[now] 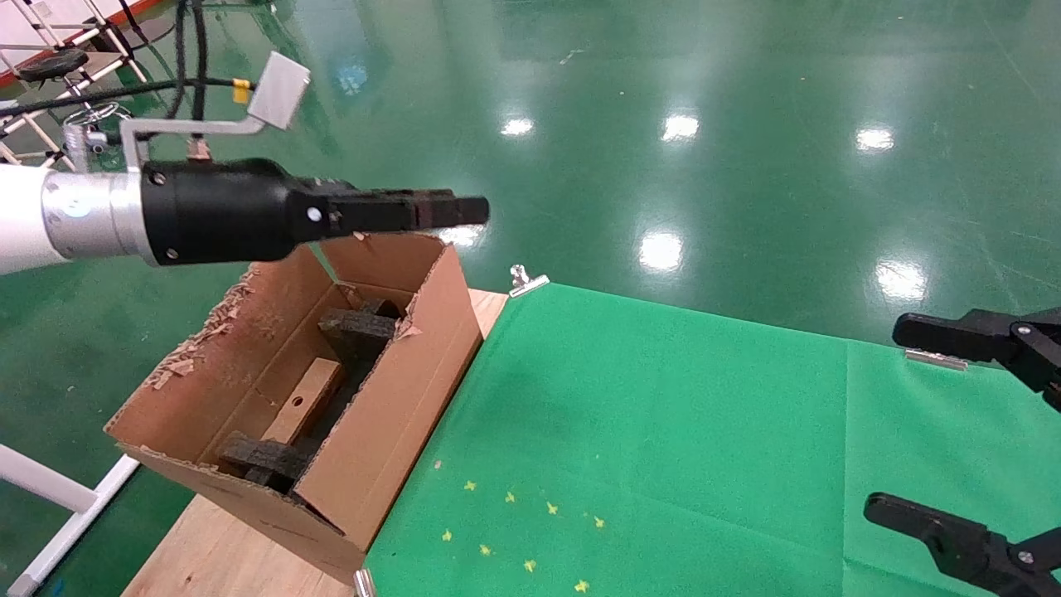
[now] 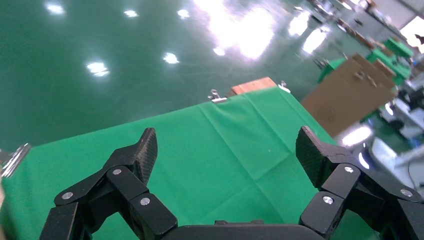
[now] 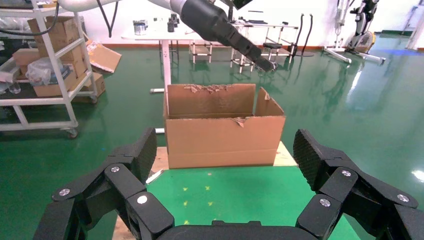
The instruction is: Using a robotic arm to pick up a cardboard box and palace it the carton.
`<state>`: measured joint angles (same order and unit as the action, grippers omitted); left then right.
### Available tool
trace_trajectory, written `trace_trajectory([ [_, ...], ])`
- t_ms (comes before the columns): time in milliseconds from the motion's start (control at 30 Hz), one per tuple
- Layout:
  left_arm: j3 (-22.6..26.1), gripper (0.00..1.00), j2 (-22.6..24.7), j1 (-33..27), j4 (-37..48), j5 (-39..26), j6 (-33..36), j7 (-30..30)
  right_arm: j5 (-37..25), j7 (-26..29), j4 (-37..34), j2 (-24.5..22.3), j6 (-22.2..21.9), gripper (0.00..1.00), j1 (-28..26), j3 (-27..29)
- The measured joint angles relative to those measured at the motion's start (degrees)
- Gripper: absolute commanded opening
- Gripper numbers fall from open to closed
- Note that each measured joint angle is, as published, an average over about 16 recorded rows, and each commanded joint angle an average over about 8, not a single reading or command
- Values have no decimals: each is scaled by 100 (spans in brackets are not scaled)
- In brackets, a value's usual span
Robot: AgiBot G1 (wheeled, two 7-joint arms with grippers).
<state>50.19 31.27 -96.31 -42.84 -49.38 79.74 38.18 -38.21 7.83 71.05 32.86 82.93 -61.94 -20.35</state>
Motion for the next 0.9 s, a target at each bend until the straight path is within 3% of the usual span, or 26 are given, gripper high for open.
trace_trajectory([
  [900,-1968,100,216,2002,-1771,433,343,-1580,0,0,0,0,0,100,0,0],
])
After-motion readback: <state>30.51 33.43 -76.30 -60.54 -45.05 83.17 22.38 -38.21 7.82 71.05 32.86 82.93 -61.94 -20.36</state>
